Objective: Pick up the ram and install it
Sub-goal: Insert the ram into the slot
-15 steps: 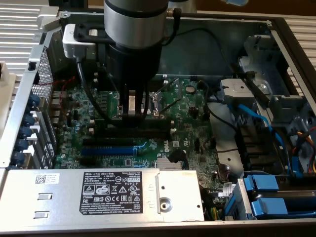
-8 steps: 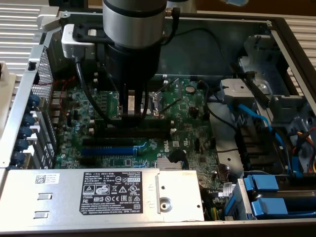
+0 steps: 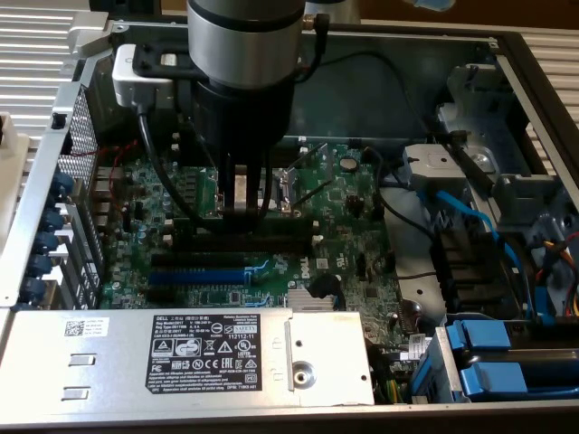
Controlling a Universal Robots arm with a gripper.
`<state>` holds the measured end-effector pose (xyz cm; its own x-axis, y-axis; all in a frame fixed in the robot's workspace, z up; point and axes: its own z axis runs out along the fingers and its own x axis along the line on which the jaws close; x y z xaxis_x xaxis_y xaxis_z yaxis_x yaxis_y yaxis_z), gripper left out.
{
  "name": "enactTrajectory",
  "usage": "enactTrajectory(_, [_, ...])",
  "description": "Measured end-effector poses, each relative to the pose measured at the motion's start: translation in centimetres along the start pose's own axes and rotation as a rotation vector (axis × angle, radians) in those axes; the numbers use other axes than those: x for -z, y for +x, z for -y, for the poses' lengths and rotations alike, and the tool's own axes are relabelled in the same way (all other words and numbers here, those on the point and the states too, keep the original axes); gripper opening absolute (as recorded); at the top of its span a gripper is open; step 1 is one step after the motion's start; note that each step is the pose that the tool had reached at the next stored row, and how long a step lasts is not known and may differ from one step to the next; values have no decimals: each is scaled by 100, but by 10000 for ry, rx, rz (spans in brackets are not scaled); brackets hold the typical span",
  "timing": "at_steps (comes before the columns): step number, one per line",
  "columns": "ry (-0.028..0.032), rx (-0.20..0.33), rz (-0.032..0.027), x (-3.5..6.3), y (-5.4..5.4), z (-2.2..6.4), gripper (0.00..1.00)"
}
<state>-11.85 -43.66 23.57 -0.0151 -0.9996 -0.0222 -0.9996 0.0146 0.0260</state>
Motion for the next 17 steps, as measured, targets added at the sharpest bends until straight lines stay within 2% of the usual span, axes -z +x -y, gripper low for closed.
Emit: enactTrajectory(17, [70,-216,7,-1,0,-20,12])
